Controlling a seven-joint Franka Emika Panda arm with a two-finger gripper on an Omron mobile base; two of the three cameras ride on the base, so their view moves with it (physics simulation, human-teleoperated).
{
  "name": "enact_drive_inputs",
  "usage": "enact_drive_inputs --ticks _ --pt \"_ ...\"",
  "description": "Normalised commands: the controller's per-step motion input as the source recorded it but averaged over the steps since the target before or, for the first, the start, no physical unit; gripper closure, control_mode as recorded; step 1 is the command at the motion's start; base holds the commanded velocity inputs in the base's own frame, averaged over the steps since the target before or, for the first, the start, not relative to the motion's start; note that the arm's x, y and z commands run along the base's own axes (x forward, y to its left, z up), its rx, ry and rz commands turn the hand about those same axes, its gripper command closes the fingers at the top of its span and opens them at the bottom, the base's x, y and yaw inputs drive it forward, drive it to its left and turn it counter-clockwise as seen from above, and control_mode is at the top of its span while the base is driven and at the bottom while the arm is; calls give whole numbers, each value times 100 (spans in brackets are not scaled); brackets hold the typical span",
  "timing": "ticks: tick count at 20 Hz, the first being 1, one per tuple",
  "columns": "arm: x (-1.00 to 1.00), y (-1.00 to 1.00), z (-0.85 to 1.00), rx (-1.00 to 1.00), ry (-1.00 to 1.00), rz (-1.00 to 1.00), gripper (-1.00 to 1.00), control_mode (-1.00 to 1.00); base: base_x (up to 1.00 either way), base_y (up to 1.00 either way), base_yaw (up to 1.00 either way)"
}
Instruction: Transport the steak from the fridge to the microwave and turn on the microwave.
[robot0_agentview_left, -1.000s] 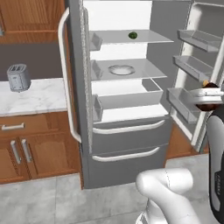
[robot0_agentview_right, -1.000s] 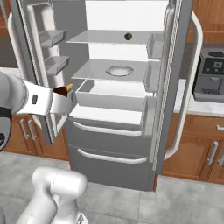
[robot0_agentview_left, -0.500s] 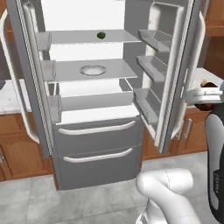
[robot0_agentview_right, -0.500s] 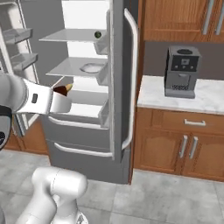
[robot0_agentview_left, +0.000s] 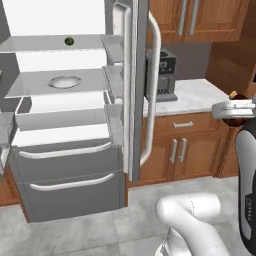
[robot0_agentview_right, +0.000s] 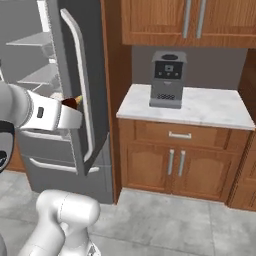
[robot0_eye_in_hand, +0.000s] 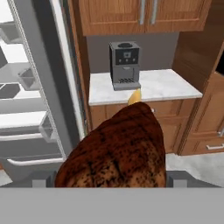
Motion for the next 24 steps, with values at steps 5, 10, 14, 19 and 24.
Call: enact_drive_inputs --ticks 5,10,14,19,24 --pt "0 0 0 0 0 0 100 100 -8 -88 0" --pt "0 0 0 0 0 0 100 100 0 -93 0" --pt "0 0 0 0 0 0 100 100 -4 -92 0" --pt "0 0 0 0 0 0 100 100 -7 -89 0" --pt "0 0 0 0 0 0 100 100 0 -83 0"
